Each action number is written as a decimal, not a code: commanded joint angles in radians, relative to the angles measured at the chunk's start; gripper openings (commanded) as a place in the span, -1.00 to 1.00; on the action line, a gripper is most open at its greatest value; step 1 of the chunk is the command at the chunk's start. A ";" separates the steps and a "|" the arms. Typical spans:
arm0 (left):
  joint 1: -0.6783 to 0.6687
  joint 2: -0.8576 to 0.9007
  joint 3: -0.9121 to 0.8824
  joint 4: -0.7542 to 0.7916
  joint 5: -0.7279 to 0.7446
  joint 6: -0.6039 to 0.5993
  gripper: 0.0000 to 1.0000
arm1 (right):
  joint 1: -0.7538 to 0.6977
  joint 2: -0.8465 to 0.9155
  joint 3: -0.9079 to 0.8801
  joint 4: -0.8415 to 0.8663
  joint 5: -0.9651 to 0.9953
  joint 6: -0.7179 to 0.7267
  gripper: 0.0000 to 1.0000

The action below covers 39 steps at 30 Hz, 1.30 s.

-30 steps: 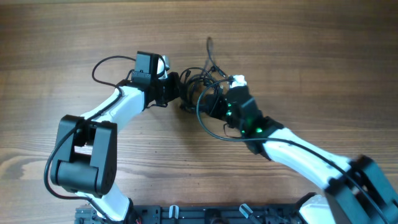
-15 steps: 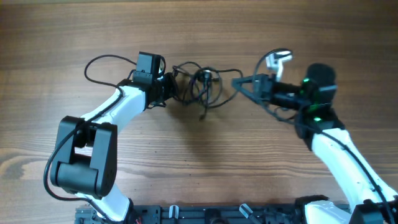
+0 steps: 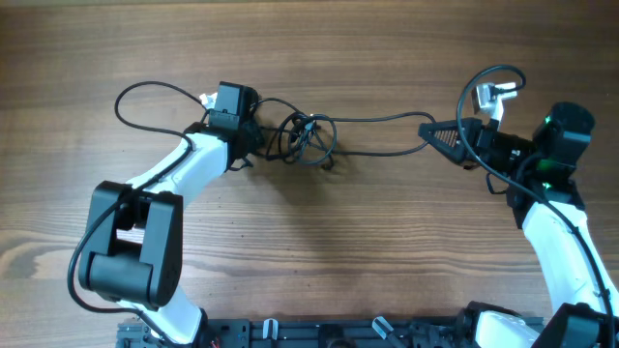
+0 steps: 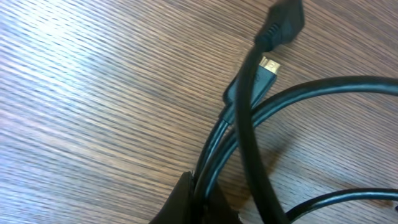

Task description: Untangle cables

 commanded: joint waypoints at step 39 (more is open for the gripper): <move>0.192 -0.013 0.008 -0.029 -0.034 -0.032 -0.92 | -0.011 0.021 -0.014 -0.764 0.780 -0.627 0.21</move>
